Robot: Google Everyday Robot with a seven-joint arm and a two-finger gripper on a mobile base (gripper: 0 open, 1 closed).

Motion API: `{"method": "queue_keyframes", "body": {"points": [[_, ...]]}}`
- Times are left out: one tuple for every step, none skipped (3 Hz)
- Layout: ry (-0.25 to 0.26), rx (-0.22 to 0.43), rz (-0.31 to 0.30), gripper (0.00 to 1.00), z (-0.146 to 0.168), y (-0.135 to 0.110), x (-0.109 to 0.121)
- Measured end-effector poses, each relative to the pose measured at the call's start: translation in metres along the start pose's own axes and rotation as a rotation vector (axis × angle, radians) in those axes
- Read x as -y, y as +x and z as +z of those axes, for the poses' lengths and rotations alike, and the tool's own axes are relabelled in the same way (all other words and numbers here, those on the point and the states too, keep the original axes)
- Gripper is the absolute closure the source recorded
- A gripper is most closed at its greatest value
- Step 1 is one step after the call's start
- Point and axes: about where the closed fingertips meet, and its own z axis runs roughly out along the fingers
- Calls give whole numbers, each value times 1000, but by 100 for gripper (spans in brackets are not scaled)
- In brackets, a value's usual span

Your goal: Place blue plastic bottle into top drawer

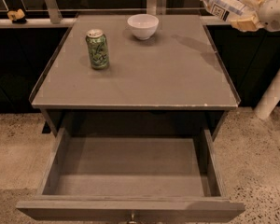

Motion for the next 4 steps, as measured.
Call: {"method": "queue_keyframes", "body": {"points": [[-5,12,-22,100,-10,-12,-12],[105,78,-98,100,-79,-70,-15],[164,176,-94,100,-132,-123,-70],[165,169,-99,100,-131,-121,-65]]}}
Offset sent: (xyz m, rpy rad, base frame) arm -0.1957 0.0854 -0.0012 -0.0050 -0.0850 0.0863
